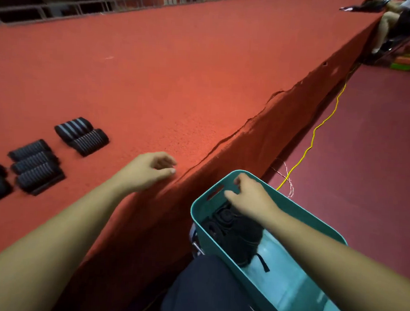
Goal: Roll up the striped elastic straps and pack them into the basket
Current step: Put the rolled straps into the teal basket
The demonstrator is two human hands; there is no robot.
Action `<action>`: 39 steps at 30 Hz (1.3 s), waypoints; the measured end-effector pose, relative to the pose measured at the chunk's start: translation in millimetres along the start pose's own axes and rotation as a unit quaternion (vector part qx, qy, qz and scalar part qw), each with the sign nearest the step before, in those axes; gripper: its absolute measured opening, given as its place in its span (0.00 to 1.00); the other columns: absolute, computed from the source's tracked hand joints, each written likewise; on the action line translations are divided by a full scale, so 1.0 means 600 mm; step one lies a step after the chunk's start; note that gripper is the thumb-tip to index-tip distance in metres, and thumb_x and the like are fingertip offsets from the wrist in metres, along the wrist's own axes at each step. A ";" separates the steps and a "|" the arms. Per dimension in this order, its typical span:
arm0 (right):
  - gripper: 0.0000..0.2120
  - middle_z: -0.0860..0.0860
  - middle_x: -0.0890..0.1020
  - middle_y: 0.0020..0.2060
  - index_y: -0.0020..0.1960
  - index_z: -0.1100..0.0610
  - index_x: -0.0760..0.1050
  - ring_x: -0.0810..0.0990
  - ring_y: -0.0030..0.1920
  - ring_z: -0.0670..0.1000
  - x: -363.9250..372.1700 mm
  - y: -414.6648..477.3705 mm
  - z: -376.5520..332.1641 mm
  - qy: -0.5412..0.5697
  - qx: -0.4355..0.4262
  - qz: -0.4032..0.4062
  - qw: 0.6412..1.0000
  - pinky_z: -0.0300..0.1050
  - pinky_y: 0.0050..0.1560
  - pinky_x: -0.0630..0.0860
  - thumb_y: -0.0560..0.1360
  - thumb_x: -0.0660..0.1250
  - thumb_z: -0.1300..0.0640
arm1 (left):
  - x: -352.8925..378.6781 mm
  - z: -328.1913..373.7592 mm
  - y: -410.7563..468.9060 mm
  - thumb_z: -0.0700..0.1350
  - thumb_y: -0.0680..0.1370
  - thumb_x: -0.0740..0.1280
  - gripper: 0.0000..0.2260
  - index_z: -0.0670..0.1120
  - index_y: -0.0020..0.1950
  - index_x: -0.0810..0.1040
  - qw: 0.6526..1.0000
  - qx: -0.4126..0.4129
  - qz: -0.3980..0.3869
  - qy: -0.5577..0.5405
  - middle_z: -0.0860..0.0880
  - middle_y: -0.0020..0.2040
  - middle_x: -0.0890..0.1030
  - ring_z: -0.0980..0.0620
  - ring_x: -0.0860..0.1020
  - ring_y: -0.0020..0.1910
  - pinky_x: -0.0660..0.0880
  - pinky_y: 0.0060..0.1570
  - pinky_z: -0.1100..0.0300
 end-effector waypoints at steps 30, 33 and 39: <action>0.22 0.56 0.75 0.64 0.68 0.55 0.66 0.72 0.65 0.59 0.329 0.215 -0.679 -0.349 -0.435 0.062 0.828 0.54 0.62 0.66 0.75 0.64 0.59 | -0.342 -0.388 -0.176 0.51 0.72 0.74 0.22 0.45 0.62 0.72 0.936 -0.176 0.126 0.277 0.42 0.57 0.79 0.40 0.76 0.57 0.73 0.57 0.50; 0.22 0.57 0.80 0.57 0.64 0.58 0.65 0.79 0.58 0.60 0.299 0.192 -0.659 -0.267 -0.437 0.038 0.858 0.52 0.51 0.68 0.74 0.67 0.55 | -0.332 -0.368 -0.180 0.45 0.71 0.74 0.20 0.46 0.55 0.65 0.949 -0.184 0.137 0.214 0.44 0.45 0.79 0.43 0.79 0.46 0.75 0.45 0.50; 0.14 0.59 0.80 0.40 0.55 0.60 0.69 0.81 0.36 0.58 0.171 0.139 -0.516 0.339 -0.163 -0.145 0.915 0.56 0.43 0.81 0.76 0.72 0.62 | -0.319 -0.283 -0.179 0.43 0.71 0.78 0.16 0.47 0.52 0.74 0.954 -0.153 0.238 -0.096 0.53 0.40 0.79 0.55 0.77 0.38 0.74 0.40 0.61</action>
Point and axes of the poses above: each hand's wrist, its own y-axis towards the middle knuckle, its own x-axis out of the palm, z = x × y, the point moved 10 cm from there along y, towards the middle knuckle
